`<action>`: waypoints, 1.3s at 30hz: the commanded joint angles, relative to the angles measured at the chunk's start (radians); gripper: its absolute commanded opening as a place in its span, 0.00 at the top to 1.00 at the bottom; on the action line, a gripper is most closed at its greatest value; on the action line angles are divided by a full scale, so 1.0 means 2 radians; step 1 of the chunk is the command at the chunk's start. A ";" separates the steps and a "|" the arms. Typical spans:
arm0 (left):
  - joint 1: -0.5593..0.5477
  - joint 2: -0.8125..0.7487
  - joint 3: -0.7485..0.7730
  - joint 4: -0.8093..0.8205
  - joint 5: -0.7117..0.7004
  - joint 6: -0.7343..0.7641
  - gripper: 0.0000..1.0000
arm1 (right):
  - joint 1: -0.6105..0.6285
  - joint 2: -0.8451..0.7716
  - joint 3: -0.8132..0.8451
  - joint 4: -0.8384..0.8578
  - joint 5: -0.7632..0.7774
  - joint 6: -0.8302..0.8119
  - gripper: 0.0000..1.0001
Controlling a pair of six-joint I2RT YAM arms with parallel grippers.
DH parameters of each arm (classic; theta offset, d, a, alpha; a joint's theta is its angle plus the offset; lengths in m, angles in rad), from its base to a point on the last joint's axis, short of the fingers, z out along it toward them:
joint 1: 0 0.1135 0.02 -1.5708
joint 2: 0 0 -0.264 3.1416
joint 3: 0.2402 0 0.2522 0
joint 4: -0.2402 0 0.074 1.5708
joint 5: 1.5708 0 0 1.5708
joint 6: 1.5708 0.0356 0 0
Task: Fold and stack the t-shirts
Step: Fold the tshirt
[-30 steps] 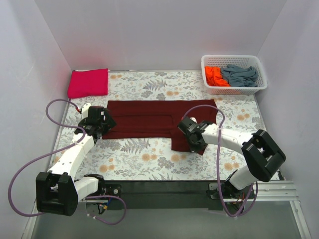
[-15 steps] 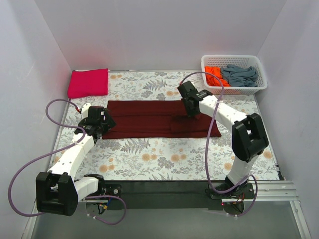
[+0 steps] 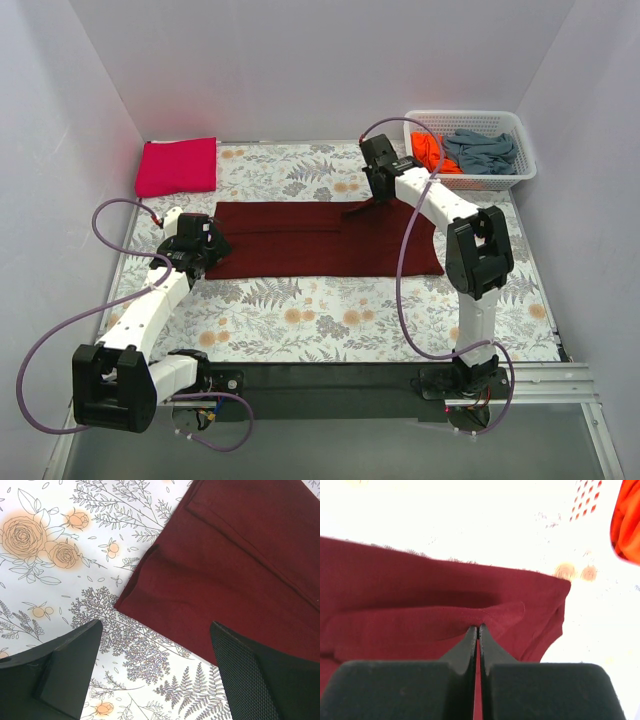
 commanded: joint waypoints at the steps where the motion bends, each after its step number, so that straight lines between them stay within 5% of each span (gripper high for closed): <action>1: -0.003 -0.001 -0.003 0.004 -0.003 0.004 0.13 | -0.010 0.015 0.029 0.034 -0.001 -0.022 0.99; 11: -0.003 0.017 -0.001 0.007 0.010 0.005 0.15 | -0.021 0.053 0.041 0.053 -0.006 -0.029 0.98; 14: -0.003 0.020 -0.001 0.007 0.010 0.005 0.15 | -0.022 0.056 0.035 0.051 -0.010 -0.028 0.86; 18: -0.003 0.021 -0.001 0.006 0.010 0.003 0.16 | -0.023 0.027 0.021 0.052 -0.006 -0.020 0.51; 20: -0.003 0.022 -0.001 0.007 0.013 0.000 0.16 | -0.023 0.007 0.003 0.047 -0.003 -0.012 0.46; 29: -0.002 0.065 0.031 -0.005 0.038 -0.017 0.17 | -0.085 -0.177 -0.208 0.041 -0.116 0.070 0.45; 39: 0.004 0.144 0.080 -0.015 0.045 -0.033 0.20 | -0.220 -0.307 -0.419 0.143 -0.291 0.115 0.43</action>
